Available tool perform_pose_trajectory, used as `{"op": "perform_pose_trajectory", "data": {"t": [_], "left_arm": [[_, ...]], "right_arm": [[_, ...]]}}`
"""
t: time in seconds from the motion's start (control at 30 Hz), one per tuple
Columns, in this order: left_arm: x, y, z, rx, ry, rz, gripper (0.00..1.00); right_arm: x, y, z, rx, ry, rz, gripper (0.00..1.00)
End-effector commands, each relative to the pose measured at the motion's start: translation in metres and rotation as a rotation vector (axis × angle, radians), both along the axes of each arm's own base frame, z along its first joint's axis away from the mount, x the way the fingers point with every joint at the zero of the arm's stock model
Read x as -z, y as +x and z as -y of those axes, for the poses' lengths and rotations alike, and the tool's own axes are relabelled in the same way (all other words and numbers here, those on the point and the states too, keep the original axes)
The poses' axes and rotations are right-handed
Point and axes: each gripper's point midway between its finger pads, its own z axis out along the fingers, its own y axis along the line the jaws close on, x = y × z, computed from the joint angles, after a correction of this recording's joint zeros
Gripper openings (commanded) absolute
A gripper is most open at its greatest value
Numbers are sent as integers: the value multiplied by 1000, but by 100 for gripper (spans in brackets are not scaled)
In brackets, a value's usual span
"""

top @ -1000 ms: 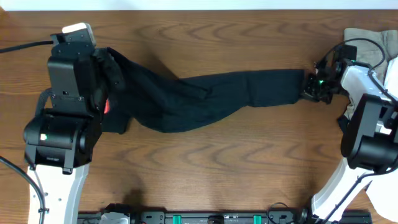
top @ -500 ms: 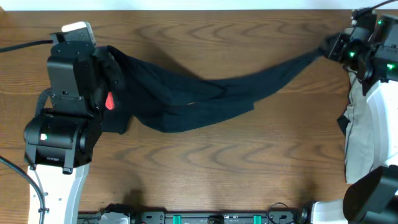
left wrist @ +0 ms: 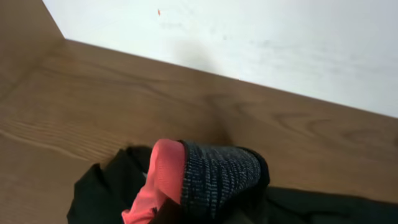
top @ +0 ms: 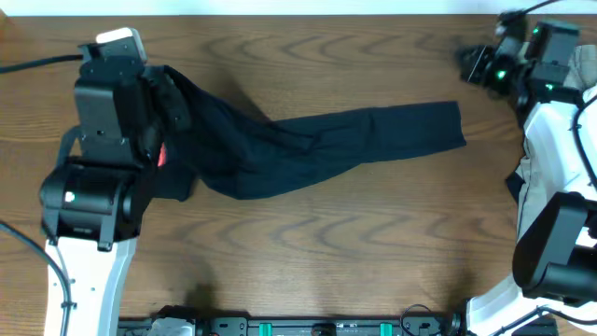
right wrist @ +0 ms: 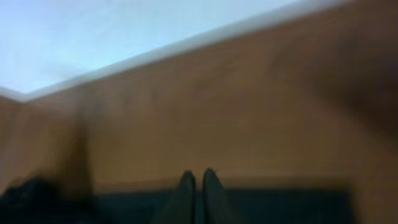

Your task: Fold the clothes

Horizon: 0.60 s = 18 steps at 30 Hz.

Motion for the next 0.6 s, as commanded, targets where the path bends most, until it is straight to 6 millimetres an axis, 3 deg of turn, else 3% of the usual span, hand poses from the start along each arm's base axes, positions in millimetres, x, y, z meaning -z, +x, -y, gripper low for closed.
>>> {"op": "perform_pose_trajectory", "data": {"t": [0.0,0.13,0.23,0.37,0.47,0.57], "left_arm": [[-13,3,0,8,4,33,7],[-13,3,0,8,4,33,6],[-13,3,0,8,3,33,7],[-15,4,0,8,2,42,6],[-17,3,0,8,1,50,6],[-20,1,0,8,-1,57,7]], "right_arm": [[18,-30,-66,-242,38,-72,8],[36,-69,-137,-449,-29,-153,14],[53,-88,-173,-513,-137,-191,15],[72,-123,-236,-705,-227,-176,15],[94,-149,-272,-816,-261,-199,15],[121,-168,-291,-865,-303,-250,13]]}}
